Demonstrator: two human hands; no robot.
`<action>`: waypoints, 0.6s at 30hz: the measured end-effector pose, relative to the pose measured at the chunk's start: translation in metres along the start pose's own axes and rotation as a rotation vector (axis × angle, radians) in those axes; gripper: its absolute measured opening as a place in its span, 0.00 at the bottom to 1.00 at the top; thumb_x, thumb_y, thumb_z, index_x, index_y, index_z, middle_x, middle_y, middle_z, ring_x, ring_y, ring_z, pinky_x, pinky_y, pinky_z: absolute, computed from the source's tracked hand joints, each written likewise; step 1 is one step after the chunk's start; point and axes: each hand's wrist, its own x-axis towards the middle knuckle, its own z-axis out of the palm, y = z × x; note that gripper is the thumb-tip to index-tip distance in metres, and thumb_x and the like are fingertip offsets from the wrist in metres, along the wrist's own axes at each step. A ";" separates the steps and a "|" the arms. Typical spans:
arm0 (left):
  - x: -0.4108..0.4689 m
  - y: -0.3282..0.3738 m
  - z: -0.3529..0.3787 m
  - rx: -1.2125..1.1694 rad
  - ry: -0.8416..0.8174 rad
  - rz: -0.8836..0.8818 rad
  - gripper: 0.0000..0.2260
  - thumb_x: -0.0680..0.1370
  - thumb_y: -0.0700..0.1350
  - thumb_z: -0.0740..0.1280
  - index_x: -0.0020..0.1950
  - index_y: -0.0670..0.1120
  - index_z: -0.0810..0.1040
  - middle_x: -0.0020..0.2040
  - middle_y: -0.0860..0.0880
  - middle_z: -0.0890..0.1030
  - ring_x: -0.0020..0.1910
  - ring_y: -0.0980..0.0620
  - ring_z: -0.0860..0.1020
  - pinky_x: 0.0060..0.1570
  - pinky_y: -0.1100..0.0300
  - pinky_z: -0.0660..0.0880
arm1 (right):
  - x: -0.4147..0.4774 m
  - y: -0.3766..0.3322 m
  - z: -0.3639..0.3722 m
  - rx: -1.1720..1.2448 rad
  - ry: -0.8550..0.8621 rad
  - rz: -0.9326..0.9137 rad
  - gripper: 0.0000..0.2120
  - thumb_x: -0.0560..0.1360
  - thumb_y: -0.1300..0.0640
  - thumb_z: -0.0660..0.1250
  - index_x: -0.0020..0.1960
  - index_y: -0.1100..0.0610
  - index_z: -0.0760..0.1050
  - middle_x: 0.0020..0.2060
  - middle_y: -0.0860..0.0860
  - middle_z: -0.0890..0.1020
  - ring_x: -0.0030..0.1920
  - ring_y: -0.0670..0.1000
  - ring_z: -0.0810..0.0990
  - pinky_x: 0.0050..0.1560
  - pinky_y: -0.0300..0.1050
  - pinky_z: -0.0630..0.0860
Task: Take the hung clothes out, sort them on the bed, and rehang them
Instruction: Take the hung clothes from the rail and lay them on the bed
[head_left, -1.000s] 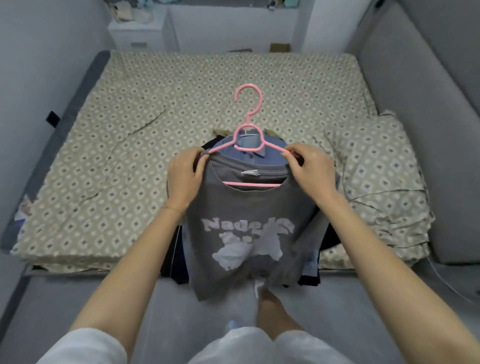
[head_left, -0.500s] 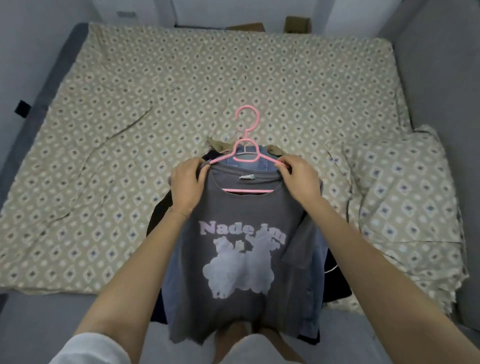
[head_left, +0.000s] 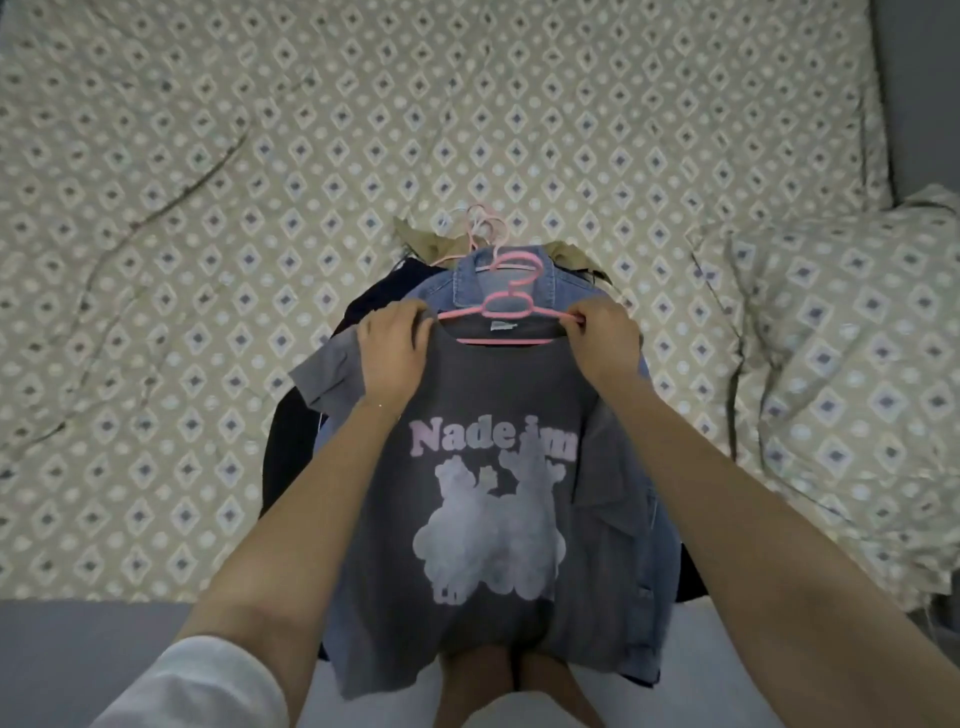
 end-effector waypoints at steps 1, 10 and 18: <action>-0.001 -0.002 0.000 -0.017 0.003 -0.008 0.07 0.80 0.42 0.65 0.55 0.44 0.79 0.51 0.45 0.81 0.51 0.42 0.77 0.56 0.46 0.70 | 0.000 -0.001 0.002 -0.008 -0.010 0.008 0.09 0.80 0.56 0.63 0.49 0.59 0.80 0.47 0.56 0.81 0.48 0.59 0.78 0.42 0.51 0.72; -0.046 0.001 -0.047 0.036 -0.054 0.009 0.18 0.81 0.42 0.64 0.72 0.46 0.73 0.72 0.44 0.72 0.72 0.44 0.68 0.72 0.40 0.60 | -0.040 -0.029 -0.015 -0.092 -0.118 0.011 0.22 0.80 0.51 0.64 0.72 0.56 0.69 0.68 0.56 0.73 0.69 0.60 0.69 0.68 0.57 0.65; -0.157 0.034 -0.114 0.153 0.021 -0.085 0.22 0.82 0.44 0.62 0.76 0.49 0.67 0.78 0.46 0.65 0.77 0.45 0.61 0.76 0.41 0.52 | -0.120 -0.062 -0.038 -0.116 -0.172 -0.229 0.29 0.78 0.48 0.65 0.76 0.55 0.64 0.73 0.56 0.67 0.73 0.58 0.63 0.72 0.57 0.62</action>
